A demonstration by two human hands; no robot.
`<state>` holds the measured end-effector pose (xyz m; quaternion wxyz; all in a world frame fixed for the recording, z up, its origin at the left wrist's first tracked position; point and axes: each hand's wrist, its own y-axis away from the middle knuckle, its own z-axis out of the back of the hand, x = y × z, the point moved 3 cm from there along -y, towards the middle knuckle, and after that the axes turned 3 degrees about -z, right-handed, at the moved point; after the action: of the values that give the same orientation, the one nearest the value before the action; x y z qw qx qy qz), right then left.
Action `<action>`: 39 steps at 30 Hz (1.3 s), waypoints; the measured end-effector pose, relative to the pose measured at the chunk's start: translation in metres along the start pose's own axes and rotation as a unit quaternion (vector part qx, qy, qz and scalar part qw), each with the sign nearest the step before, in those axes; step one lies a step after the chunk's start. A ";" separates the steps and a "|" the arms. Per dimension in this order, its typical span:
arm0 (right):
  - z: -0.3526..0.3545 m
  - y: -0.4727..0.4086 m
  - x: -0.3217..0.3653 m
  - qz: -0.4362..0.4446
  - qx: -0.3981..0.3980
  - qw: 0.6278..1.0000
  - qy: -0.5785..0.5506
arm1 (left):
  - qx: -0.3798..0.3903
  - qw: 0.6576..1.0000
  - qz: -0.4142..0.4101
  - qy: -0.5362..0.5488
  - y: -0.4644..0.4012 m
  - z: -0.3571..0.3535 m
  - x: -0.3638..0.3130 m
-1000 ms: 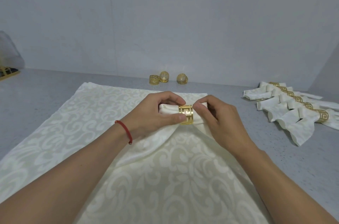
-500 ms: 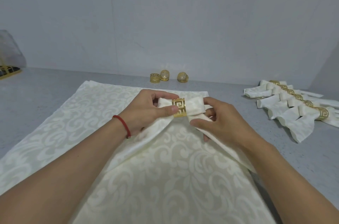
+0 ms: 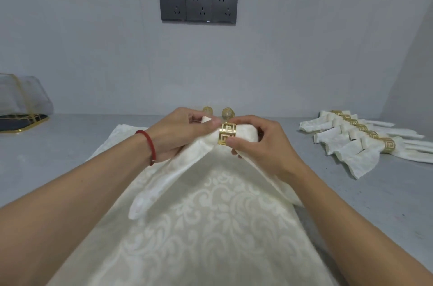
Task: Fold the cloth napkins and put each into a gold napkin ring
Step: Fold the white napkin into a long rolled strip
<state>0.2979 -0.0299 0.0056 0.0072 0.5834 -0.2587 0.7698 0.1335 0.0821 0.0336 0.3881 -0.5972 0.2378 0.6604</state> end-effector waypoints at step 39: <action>0.353 0.109 -0.065 -0.218 -0.277 0.869 0.348 | 0.051 0.990 0.075 -0.111 -0.154 -0.354 0.036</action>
<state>0.6003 -0.2490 -0.0302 0.4257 0.2937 -0.3077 0.7986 0.4707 -0.0947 -0.0403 0.3915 -0.4798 0.2708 0.7370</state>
